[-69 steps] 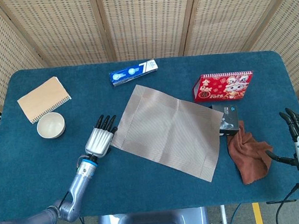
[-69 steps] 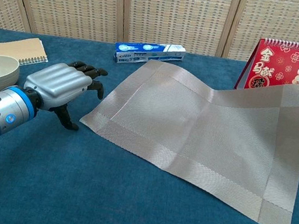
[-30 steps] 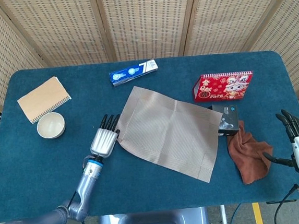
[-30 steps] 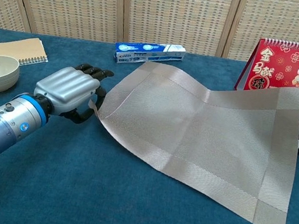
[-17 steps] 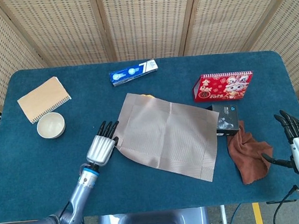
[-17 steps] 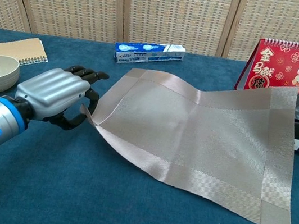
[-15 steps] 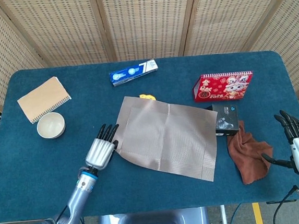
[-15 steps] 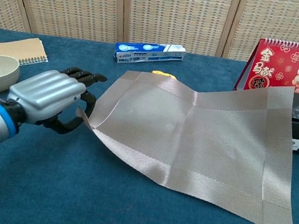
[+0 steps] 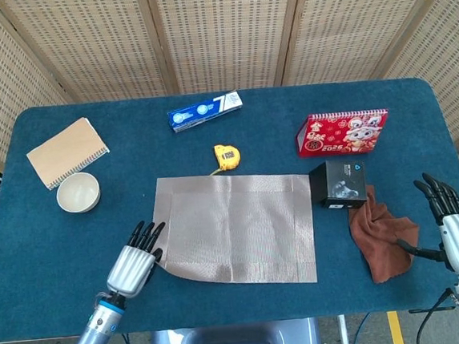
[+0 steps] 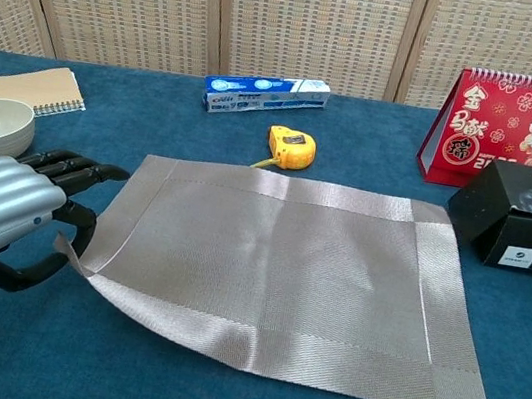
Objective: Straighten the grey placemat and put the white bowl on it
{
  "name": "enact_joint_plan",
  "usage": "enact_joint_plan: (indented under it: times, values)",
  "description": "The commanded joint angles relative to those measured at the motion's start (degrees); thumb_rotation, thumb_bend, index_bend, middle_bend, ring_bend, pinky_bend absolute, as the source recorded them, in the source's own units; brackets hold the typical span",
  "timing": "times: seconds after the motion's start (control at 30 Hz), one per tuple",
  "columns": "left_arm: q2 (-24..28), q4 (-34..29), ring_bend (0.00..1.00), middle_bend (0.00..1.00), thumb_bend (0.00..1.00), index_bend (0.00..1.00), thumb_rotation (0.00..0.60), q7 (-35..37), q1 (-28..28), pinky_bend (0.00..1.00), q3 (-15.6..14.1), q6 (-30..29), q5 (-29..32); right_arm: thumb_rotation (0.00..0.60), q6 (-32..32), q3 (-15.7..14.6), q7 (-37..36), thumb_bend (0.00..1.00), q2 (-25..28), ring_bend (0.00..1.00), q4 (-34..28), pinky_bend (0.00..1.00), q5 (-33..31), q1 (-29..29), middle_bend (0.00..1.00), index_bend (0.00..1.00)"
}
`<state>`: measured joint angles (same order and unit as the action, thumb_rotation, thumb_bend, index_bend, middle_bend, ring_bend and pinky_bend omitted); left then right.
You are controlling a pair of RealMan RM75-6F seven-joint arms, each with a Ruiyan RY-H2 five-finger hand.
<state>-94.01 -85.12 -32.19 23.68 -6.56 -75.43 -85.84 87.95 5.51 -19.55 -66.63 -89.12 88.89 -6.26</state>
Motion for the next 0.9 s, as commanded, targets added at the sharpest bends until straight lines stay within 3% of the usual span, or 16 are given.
enact_joint_plan:
  times: [0.03, 0.73, 0.8, 0.9]
  values:
    - [0.6, -0.4, 0.0, 0.0, 0.5, 0.66, 0.6, 0.7, -0.7, 0.0, -0.6, -0.6, -1.2, 0.6, -0.1, -0.2, 0.4, 0.11, -0.2, 0.0, 0.0, 0.0, 0.2, 0.0, 0.0, 0.1]
    - [3.3, -1.0, 0.0, 0.0, 0.5, 0.65, 0.6, 2.5, -5.5, 0.0, -5.0, -2.9, -9.3, 0.6, -0.5, -0.8, 1.1, 0.11, -0.6, 0.0, 0.0, 0.0, 0.4, 0.0, 0.0, 0.1]
    - [3.6, -0.8, 0.0, 0.0, 0.5, 0.61, 0.6, 2.6, -5.9, 0.0, -4.8, -3.0, -9.4, 0.6, -0.7, -0.9, 1.2, 0.11, -0.7, 0.0, 0.0, 0.0, 0.4, 0.0, 0.0, 0.1]
    - [4.4, -0.8, 0.0, 0.0, 0.44, 0.41, 0.6, 3.7, -6.3, 0.0, -4.8, -3.0, -9.5, 0.6, -0.8, -0.9, 1.5, 0.11, -0.8, 0.0, 0.0, 0.0, 0.3, -0.1, 0.0, 0.1]
